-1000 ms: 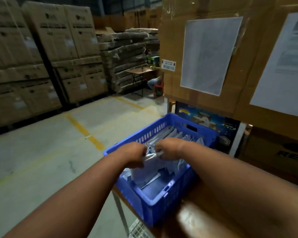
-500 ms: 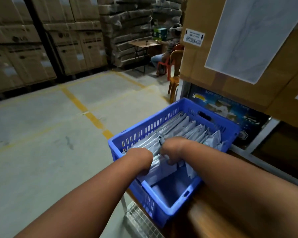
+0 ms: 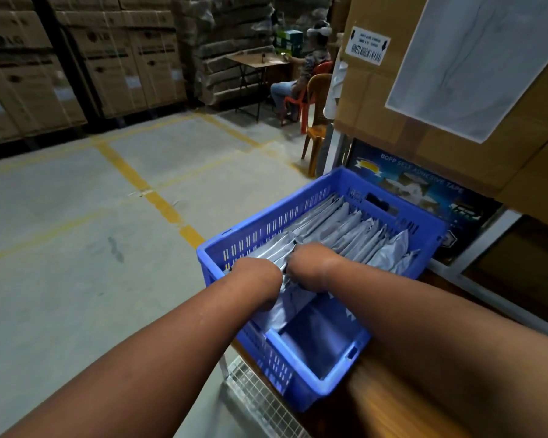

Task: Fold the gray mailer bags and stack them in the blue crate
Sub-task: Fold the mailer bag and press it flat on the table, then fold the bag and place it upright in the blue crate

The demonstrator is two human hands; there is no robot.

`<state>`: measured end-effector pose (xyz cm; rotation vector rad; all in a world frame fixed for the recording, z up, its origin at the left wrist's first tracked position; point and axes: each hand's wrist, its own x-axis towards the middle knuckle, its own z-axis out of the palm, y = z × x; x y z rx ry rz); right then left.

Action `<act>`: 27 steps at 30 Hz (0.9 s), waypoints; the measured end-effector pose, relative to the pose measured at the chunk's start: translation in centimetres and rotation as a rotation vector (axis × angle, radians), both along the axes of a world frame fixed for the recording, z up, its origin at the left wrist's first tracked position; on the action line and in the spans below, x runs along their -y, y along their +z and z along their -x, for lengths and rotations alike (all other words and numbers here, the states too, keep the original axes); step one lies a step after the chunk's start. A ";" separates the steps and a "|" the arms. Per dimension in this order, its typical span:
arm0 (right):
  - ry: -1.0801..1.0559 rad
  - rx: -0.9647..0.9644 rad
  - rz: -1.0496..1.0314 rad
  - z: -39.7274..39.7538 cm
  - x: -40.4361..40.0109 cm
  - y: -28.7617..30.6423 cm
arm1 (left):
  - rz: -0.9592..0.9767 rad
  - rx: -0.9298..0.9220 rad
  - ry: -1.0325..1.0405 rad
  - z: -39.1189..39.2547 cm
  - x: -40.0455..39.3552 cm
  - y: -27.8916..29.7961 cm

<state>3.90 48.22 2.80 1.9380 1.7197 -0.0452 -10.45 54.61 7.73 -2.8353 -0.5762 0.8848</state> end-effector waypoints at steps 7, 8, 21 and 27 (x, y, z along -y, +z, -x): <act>-0.012 0.018 0.062 0.5 0.3 1.2 | 0.012 0.042 0.022 0.0 0.1 -0.7; -0.028 0.013 0.058 0.5 0.6 1.6 | 0.024 0.061 0.025 0.0 0.3 -0.6; -0.305 -0.279 -0.429 -0.2 14.9 10.1 | -0.018 0.441 -0.191 -3.6 10.6 6.2; -0.531 -0.265 -0.520 0.3 28.6 12.4 | -0.006 0.491 -0.413 -5.8 22.3 8.4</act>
